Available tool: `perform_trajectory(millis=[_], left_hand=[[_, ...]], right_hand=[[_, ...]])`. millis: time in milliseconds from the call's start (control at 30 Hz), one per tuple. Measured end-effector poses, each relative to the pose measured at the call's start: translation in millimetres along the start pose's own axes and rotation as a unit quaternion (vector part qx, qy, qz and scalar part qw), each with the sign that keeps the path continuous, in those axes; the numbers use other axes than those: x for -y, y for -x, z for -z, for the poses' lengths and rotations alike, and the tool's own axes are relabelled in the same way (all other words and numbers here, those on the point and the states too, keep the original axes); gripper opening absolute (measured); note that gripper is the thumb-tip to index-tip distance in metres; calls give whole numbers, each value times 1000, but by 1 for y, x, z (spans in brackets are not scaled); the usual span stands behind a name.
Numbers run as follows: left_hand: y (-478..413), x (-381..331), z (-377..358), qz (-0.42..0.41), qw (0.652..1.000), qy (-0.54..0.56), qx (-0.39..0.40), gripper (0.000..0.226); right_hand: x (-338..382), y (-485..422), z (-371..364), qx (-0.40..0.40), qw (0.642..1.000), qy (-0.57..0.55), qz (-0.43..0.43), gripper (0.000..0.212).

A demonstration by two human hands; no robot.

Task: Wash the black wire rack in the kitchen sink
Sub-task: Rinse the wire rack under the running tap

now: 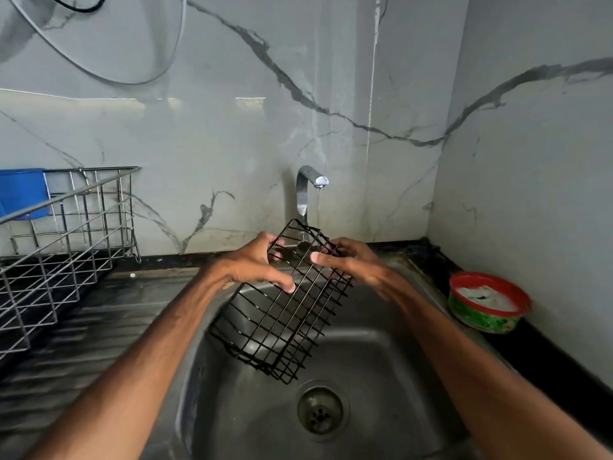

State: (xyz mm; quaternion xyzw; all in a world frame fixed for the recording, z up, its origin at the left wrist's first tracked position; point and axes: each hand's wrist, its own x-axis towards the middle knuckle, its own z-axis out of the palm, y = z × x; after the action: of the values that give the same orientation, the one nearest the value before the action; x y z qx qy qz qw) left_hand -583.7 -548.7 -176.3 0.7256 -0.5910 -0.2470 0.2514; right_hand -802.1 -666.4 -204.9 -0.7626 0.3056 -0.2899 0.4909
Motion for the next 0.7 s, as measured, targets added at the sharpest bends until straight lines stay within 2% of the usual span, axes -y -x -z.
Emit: perform_trajectory(millis=[133,200,333,567,700], left_hand=[[-3,1,-2,-35,999,28,17,123],[-4,-2,-6,-45,997,65,-15,114],[-10,-7,-14,-49,985,122,-109,86],[-16,-3,-28,-70,992,30,-101,108],[-17,4,-34,-64,991,24,-116,140]], right_hand=[[3,-7,1,-59,995,70,28,68],[7,-8,0,-70,988,129,47,76],[15,-3,-8,-60,967,240,53,78],[13,-2,-6,-71,953,288,55,79],[9,-1,-6,-59,956,282,47,81]])
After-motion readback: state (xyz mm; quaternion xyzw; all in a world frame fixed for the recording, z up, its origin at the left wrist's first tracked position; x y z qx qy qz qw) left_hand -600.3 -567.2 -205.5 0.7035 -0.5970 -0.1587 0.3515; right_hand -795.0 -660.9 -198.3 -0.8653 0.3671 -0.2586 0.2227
